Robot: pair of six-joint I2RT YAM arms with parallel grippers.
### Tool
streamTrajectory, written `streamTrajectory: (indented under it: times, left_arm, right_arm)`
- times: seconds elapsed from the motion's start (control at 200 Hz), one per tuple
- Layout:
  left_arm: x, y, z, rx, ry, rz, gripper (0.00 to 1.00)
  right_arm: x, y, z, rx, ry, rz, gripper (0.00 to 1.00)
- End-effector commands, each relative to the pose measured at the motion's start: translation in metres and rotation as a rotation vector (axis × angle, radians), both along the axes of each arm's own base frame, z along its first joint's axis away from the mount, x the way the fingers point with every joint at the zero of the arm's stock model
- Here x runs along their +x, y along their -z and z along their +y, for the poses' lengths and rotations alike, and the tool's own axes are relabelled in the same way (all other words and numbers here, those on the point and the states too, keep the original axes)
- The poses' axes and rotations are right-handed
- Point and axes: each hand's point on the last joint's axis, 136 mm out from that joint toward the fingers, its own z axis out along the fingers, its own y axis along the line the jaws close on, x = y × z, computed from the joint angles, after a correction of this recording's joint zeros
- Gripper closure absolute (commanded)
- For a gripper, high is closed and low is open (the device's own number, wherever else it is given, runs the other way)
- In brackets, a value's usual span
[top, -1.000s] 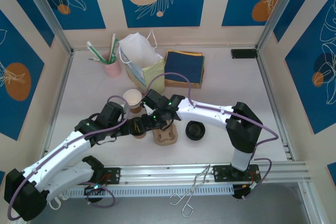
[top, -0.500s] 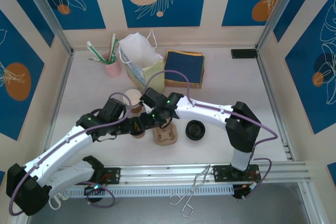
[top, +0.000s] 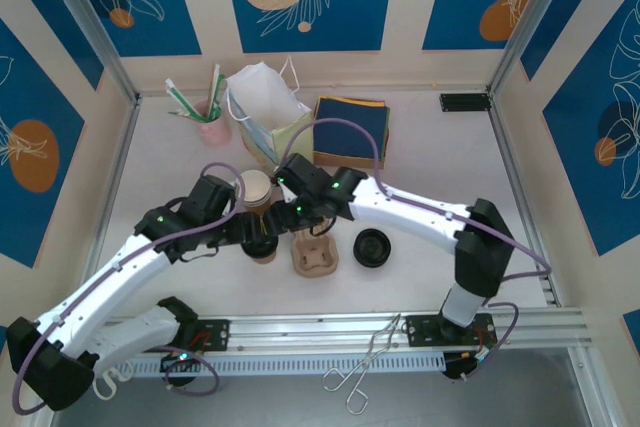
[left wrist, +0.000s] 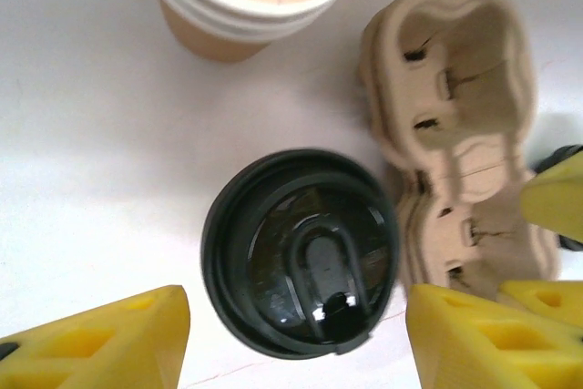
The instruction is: Pack the takeout coffee
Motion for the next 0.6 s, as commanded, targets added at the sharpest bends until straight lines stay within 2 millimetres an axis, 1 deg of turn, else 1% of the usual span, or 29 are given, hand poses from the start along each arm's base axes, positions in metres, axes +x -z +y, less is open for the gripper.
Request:
streamTrajectory:
  times: [0.0,0.06,0.155,0.22,0.255,0.275,0.305,0.35,0.48,0.54,0.595]
  left_arm:
    - [0.006,-0.024,0.003,0.016,0.014,-0.062,0.33]
    - [0.010,-0.031,0.002,0.023,0.023,-0.071,0.31]
    - [0.016,-0.043,-0.005,0.014,0.040,-0.077,0.18]
    - [0.021,-0.049,-0.010,0.004,0.044,-0.082,0.06]
    - [0.023,-0.052,-0.012,0.003,0.045,-0.085,0.04]
    - [0.025,-0.053,-0.012,0.003,0.043,-0.086,0.00]
    - [0.026,-0.054,-0.014,0.001,0.044,-0.087,0.00]
    - [0.028,-0.056,-0.017,-0.008,0.046,-0.085,0.00]
    - [0.031,-0.058,-0.020,-0.015,0.043,-0.088,0.00]
    - [0.034,-0.057,-0.017,0.008,0.044,-0.101,0.00]
    - [0.036,-0.056,-0.012,0.040,0.035,-0.103,0.00]
  right_arm:
    - [0.007,-0.026,-0.023,0.034,0.052,-0.097,0.41]
    - [0.008,-0.031,-0.036,0.040,0.077,-0.123,0.36]
    - [0.007,-0.037,-0.057,0.044,0.120,-0.152,0.28]
    - [0.004,-0.039,-0.071,0.049,0.140,-0.168,0.23]
    - [0.003,-0.039,-0.078,0.050,0.155,-0.175,0.20]
    - [0.003,-0.038,-0.083,0.048,0.163,-0.177,0.20]
    - [0.001,-0.036,-0.088,0.047,0.173,-0.175,0.20]
    - [-0.002,-0.034,-0.095,0.047,0.183,-0.173,0.16]
    - [-0.009,-0.022,-0.109,0.010,0.199,-0.154,0.15]
    - [-0.011,-0.015,-0.113,-0.018,0.204,-0.142,0.16]
    - [-0.011,-0.009,-0.114,-0.037,0.210,-0.125,0.20]
